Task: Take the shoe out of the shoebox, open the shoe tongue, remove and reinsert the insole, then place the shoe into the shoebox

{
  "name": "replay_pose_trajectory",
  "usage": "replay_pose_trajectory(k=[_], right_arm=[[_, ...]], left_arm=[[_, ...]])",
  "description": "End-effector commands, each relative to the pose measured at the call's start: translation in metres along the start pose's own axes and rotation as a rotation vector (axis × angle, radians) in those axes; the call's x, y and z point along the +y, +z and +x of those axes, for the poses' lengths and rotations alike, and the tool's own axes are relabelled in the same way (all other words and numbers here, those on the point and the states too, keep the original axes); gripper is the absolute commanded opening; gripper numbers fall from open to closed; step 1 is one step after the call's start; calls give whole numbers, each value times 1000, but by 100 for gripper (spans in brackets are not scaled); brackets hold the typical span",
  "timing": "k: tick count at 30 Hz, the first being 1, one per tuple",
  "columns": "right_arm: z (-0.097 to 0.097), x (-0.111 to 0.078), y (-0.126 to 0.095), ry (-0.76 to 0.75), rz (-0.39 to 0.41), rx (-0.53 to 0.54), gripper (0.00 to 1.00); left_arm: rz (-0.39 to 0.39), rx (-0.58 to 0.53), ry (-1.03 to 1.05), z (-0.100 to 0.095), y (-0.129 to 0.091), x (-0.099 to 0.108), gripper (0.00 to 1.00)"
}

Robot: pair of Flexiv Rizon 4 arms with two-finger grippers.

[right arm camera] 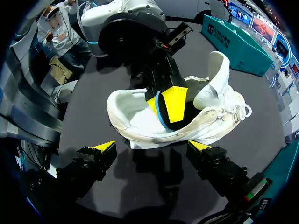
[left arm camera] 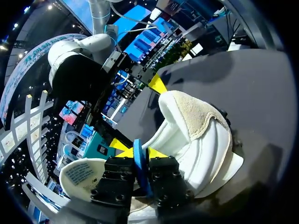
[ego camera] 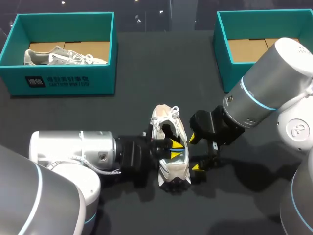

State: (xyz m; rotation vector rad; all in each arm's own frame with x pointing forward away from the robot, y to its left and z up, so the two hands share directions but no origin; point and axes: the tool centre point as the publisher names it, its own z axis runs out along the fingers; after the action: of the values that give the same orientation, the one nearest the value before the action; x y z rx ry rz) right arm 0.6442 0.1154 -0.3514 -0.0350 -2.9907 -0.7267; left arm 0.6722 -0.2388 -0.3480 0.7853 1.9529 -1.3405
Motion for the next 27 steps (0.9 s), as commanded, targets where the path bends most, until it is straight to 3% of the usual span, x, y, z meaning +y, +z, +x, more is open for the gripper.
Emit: replay_pose_trajectory(k=[1, 14, 19, 21, 22, 23, 27], right_arm=[[1, 0, 2, 0, 0, -3, 100], [1, 0, 2, 0, 0, -3, 100], [1, 0, 2, 0, 0, -3, 100], [1, 0, 2, 0, 0, -3, 100], [1, 0, 2, 0, 0, -3, 100], [1, 0, 2, 0, 0, -3, 100], [1, 0, 2, 0, 0, -3, 100]], left_arm=[[12, 13, -9, -3, -13, -9, 29], [29, 51, -46, -3, -25, -24, 32], [25, 68, -62, -1, -27, -25, 38], [17, 77, -63, 0, -25, -24, 31], [16, 80, -63, 1, -24, -24, 12], [14, 89, -62, 2, -23, -23, 0], [5, 120, -40, 8, -15, -22, 0]])
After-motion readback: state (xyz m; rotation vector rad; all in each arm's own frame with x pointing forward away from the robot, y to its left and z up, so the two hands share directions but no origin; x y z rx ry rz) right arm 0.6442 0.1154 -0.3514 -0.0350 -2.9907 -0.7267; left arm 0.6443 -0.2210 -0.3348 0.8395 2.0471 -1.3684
